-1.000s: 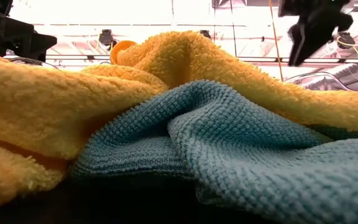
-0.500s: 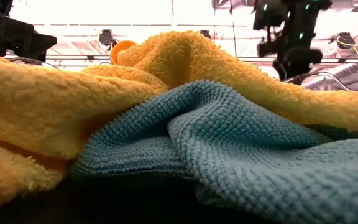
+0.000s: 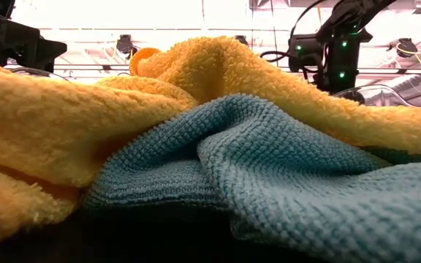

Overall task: Sort microfiber towel by color & place in baskets
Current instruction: Put the blue microfiber towel into the right transparent bin

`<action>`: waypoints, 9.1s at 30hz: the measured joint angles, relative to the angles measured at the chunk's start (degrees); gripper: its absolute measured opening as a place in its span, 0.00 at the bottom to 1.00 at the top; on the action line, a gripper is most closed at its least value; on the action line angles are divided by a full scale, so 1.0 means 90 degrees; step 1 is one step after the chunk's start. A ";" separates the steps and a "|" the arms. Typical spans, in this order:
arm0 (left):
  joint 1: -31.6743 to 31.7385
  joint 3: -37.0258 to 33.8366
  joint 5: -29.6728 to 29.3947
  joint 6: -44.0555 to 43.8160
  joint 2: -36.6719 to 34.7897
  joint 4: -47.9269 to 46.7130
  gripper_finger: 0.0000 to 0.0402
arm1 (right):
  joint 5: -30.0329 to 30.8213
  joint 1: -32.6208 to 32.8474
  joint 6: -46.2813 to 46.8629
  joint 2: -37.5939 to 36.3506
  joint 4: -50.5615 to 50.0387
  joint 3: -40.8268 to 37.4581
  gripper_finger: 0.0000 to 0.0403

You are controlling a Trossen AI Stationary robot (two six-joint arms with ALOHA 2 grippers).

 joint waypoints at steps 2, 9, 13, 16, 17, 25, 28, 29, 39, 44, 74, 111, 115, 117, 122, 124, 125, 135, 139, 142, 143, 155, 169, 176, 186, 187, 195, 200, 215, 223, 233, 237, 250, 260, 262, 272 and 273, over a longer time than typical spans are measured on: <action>0.0000 -0.0002 0.0000 0.0001 -0.0002 -0.0002 0.56 | 0.0007 0.0000 -0.0052 0.0102 0.0037 0.0000 0.52; 0.0000 -0.0001 0.0002 0.0002 -0.0002 -0.0002 0.56 | -0.0006 0.0014 -0.0267 0.0414 -0.0183 0.0000 0.12; 0.0001 -0.0001 0.0002 0.0002 0.0000 0.0000 0.56 | -0.0015 0.0066 -0.0302 0.0410 -0.0199 0.0000 0.03; 0.0001 0.0000 0.0002 0.0000 0.0000 -0.0001 0.56 | -0.0009 0.0144 -0.0296 0.0249 -0.0387 0.0021 0.01; 0.0000 -0.0001 0.0002 0.0000 0.0000 0.0000 0.56 | 0.0001 0.0176 -0.0286 0.0172 -0.0448 0.0045 0.01; 0.0000 -0.0001 0.0002 0.0000 0.0000 0.0002 0.56 | -0.0036 0.0515 -0.0093 -0.0912 -0.1040 0.0707 0.00; 0.0000 -0.0002 0.0002 0.0000 0.0000 0.0000 0.56 | -0.0251 0.0659 0.0001 -0.1406 -0.1213 0.1137 0.00; 0.0000 0.0000 0.0002 0.0002 -0.0002 0.0000 0.56 | -0.0376 0.0714 0.0009 -0.1574 -0.1244 0.1279 0.00; 0.0000 0.0000 0.0002 0.0002 -0.0002 0.0000 0.56 | -0.2204 0.1391 0.0429 -0.2951 -0.1240 0.2559 0.00; 0.0001 -0.0001 0.0002 0.0000 -0.0001 -0.0001 0.56 | -0.2879 0.1658 0.0544 -0.3391 -0.1161 0.2751 0.00; 0.0000 0.0000 0.0002 0.0001 -0.0001 -0.0002 0.56 | -0.4007 0.1812 0.1080 -0.3849 -0.0849 0.0858 0.00; 0.0000 -0.0002 0.0000 0.0002 0.0000 -0.0002 0.56 | -0.4542 0.2148 0.0859 0.0068 0.2216 -0.0981 0.02; 0.0000 0.0000 0.0000 0.0002 0.0000 -0.0002 0.56 | -0.4239 0.2168 0.0835 0.0291 0.2222 -0.0996 0.02; 0.0001 0.0000 0.0002 0.0002 0.0000 -0.0001 0.56 | -0.4225 0.2176 0.0847 0.0329 0.2219 -0.1001 0.02; 0.0000 0.0000 0.0002 0.0000 0.0000 0.0002 0.56 | -0.4208 0.2267 0.0849 0.0366 0.2214 -0.0990 0.02; 0.0002 -0.0002 0.0002 0.0002 0.0000 -0.0007 0.56 | -0.4197 0.2317 0.0928 0.0288 0.2193 -0.1000 0.02; 0.0000 -0.0002 0.0001 0.0001 -0.0001 -0.0003 0.56 | -0.4195 0.2351 0.0959 0.0250 0.2162 -0.1001 0.02; 0.0000 0.0000 0.0001 0.0000 -0.0001 0.0002 0.56 | -0.3962 0.2745 0.1141 -0.0329 0.2091 -0.0822 0.10; 0.0000 0.0000 0.0001 0.0001 -0.0002 -0.0001 0.56 | -0.3837 0.2872 0.1182 -0.0513 0.1938 -0.0711 0.22; 0.0000 -0.0001 0.0000 0.0001 -0.0001 -0.0002 0.56 | -0.3832 0.2944 0.1182 -0.0634 0.1732 -0.0574 0.32; 0.0001 -0.0002 0.0002 0.0002 0.0000 -0.0002 0.56 | -0.3835 0.2955 0.1182 -0.0672 0.1622 -0.0513 0.35; 0.0000 -0.0002 0.0001 0.0001 -0.0002 0.0000 0.56 | -0.1285 0.2976 0.1167 -0.1062 -0.0083 0.0421 0.51; 0.0000 0.0000 0.0001 0.0002 0.0006 0.0004 0.56 | -0.0207 0.1959 0.0585 -0.0786 0.0677 0.0491 0.51; 0.0000 0.0000 0.0004 0.0000 0.0017 0.0004 0.56 | -0.1349 0.1818 0.0617 -0.0552 0.0566 0.0488 0.51; 0.0000 -0.0001 0.0004 0.0001 0.0017 0.0001 0.56 | -0.2568 0.2620 0.1164 -0.0953 0.0359 0.0488 0.51; 0.0000 -0.0001 0.0004 0.0002 0.0017 0.0000 0.56 | -0.2648 0.2746 0.1192 -0.0958 0.0322 0.0488 0.51; 0.0000 0.0000 0.0002 0.0000 0.0017 -0.0002 0.56 | -0.2878 0.3638 0.1638 -0.0663 0.0093 0.0488 0.50; 0.0000 -0.0002 0.0002 0.0002 0.0017 0.0002 0.56 | -0.2761 0.3989 0.1805 -0.0545 -0.0070 0.0486 0.50; 0.0000 0.0000 0.0002 0.0000 0.0017 0.0000 0.56 | -0.2290 0.4114 0.2200 0.0040 0.1055 -0.0427 0.50; 0.0001 0.0000 0.0000 0.0001 0.0017 0.0000 0.56 | -0.1054 0.4114 0.2464 0.0383 0.1314 -0.0459 0.50; 0.0000 -0.0002 0.0000 0.0002 0.0017 0.0000 0.56 | -0.0636 0.3861 0.2563 0.0354 0.1403 -0.0459 0.50; 0.0000 0.0000 0.0000 0.0000 0.0017 -0.0001 0.56 | -0.0698 0.3830 0.2578 0.0354 0.1400 -0.0459 0.51; 0.0000 -0.0001 0.0000 0.0001 0.0017 -0.0001 0.56 | -0.1173 0.3847 0.2522 -0.0467 0.0536 0.0269 0.67; 0.0000 0.0000 0.0001 0.0000 0.0017 0.0000 0.56 | -0.1183 0.3960 0.2152 -0.1059 0.1008 0.0731 0.69; 0.0000 -0.0001 0.0000 0.0001 0.0017 0.0000 0.56 | -0.1197 0.4001 0.1965 -0.0962 0.1307 0.0731 0.69; 0.0000 0.0000 0.0002 0.0002 0.0017 0.0000 0.56 | -0.1382 0.3804 0.1509 0.0045 0.1867 0.0729 0.69; 0.0000 -0.0002 0.0000 0.0000 0.0017 0.0000 0.56 | -0.1379 0.3787 0.1473 0.0122 0.1929 0.0730 0.69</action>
